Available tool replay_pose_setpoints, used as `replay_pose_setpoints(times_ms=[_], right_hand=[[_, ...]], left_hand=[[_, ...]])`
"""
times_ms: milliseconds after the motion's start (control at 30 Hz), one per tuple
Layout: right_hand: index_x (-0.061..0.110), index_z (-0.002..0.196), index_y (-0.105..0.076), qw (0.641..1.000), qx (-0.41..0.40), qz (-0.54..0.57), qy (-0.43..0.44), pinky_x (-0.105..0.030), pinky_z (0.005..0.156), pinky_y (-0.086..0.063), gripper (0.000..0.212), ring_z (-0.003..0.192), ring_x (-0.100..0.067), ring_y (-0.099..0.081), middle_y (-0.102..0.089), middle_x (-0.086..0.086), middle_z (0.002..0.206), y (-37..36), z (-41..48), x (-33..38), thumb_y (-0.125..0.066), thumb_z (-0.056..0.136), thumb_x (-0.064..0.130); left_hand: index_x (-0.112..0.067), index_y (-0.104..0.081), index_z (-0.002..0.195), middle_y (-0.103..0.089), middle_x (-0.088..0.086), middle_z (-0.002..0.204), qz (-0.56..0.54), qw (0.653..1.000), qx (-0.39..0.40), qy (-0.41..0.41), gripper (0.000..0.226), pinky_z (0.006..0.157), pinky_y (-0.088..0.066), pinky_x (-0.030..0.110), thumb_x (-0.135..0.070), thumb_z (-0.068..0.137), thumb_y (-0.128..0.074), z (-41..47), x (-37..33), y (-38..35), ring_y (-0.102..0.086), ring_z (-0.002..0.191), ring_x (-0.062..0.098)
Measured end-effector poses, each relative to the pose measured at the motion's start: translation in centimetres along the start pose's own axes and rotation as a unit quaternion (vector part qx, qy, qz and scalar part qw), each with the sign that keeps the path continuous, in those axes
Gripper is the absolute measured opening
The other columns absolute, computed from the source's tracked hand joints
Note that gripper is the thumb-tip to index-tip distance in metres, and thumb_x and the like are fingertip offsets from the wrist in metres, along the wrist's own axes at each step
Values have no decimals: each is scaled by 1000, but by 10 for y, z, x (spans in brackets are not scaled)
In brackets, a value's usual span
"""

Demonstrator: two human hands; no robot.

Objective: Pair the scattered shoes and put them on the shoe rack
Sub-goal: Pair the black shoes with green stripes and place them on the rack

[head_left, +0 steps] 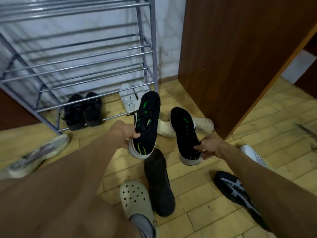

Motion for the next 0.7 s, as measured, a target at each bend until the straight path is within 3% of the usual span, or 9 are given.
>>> replay_pose_setpoints(times_ms=[67, 167, 267, 333, 433, 500, 567, 700], right_hand=[[-9, 112, -62, 999, 5, 23, 33, -44, 79, -59, 28, 96, -38, -68, -69, -25, 109, -9, -2, 25, -66, 87, 3], [-5, 112, -63, 995, 6, 43, 85, -36, 65, -56, 26, 86, -30, -66, -69, -21, 108, -25, 5, 70, -65, 88, 3], [-3, 109, -66, 993, -4, 31, 117, -37, 63, -58, 25, 75, -27, -66, -69, -19, 101, -37, 20, 114, -69, 85, 5], [-5, 106, -67, 991, -19, 21, 130, -44, 72, -60, 26, 77, -32, -67, -69, -21, 96, -43, 33, 144, -70, 83, 6], [-4, 103, -67, 988, -21, 28, 147, -41, 66, -57, 20, 67, -26, -62, -65, -17, 88, -50, 55, 186, -69, 84, 3], [-1, 100, -67, 987, -20, 27, 155, -43, 72, -57, 16, 74, -31, -65, -67, -18, 93, -52, 75, 211, -68, 85, 3], [-2, 101, -69, 986, -32, 31, 160, -44, 75, -58, 19, 77, -34, -65, -69, -20, 96, -54, 96, 234, -70, 84, 5], [1, 96, -68, 983, -45, 53, 170, -33, 57, -53, 11, 64, -23, -60, -66, -14, 87, -59, 137, 270, -69, 85, 5]], left_hand=[[3, -56, 95, -60, 15, 98, -20, 1000, -6, -5, 14, 79, -54, 48, 5, 85, -64, 2, -7, 11, -62, 91, 37], [4, -57, 103, -61, 15, 102, -63, 998, -15, 2, 16, 90, -51, 55, 7, 87, -60, 15, -14, 29, -62, 102, 39], [8, -59, 110, -64, 16, 96, -94, 995, -28, 2, 23, 85, -53, 53, 9, 87, -58, 39, -20, 46, -62, 97, 36], [8, -59, 107, -64, 15, 89, -114, 993, -39, 1, 21, 85, -53, 54, 9, 86, -59, 59, -26, 57, -61, 92, 36], [6, -59, 102, -65, 18, 100, -151, 987, -50, 1, 17, 89, -50, 59, 11, 85, -59, 92, -39, 70, -62, 98, 39], [4, -59, 96, -65, 18, 101, -166, 985, -56, -4, 14, 89, -51, 59, 11, 84, -59, 117, -50, 77, -63, 100, 39], [2, -60, 91, -67, 19, 100, -176, 983, -57, -8, 12, 84, -54, 56, 12, 83, -60, 145, -62, 83, -65, 93, 38], [5, -60, 94, -64, 16, 81, -189, 980, -58, -27, 16, 65, -55, 47, 14, 81, -61, 198, -88, 92, -64, 68, 31]])
Point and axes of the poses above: each hand's wrist, its own z-axis towards the middle knuckle, its own y-axis out of the back of the hand, x = y × z, the point moved 1 cm from there along z, towards the middle knuckle
